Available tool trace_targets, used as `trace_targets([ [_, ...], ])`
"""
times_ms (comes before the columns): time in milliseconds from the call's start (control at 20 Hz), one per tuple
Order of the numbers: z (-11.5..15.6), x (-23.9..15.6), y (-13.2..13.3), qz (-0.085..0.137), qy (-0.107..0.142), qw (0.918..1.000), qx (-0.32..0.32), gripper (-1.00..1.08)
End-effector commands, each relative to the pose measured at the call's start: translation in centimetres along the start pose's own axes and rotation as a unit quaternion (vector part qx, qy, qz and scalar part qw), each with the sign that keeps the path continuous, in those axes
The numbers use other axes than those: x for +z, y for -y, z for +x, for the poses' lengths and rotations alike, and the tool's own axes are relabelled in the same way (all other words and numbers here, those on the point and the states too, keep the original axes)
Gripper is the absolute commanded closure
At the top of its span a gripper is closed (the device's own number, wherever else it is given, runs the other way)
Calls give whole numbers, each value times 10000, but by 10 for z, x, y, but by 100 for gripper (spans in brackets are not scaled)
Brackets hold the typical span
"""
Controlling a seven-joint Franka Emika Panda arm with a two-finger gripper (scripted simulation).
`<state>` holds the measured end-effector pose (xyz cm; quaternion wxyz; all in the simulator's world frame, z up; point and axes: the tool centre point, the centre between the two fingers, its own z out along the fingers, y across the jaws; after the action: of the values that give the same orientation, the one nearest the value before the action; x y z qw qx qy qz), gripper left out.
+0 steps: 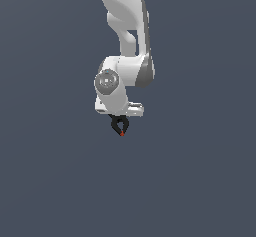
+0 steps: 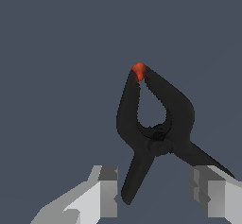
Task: Pick up the object and move it to a goal position.
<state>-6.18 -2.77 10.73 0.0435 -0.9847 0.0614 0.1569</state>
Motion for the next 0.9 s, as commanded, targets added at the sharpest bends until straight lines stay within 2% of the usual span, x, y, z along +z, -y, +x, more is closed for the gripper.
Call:
trace_targets([
  [0,-15,24,-1,135,479,9986,163,-20],
  [200,-38,55,-1,334,1160,9919,386,-20],
  [400,-57,75,1,488,1677,9831,547,-20],
  [600,-70,88,3,597,2032,9751,652,-20],
  [850,-78,95,4,665,2253,9694,716,-20],
])
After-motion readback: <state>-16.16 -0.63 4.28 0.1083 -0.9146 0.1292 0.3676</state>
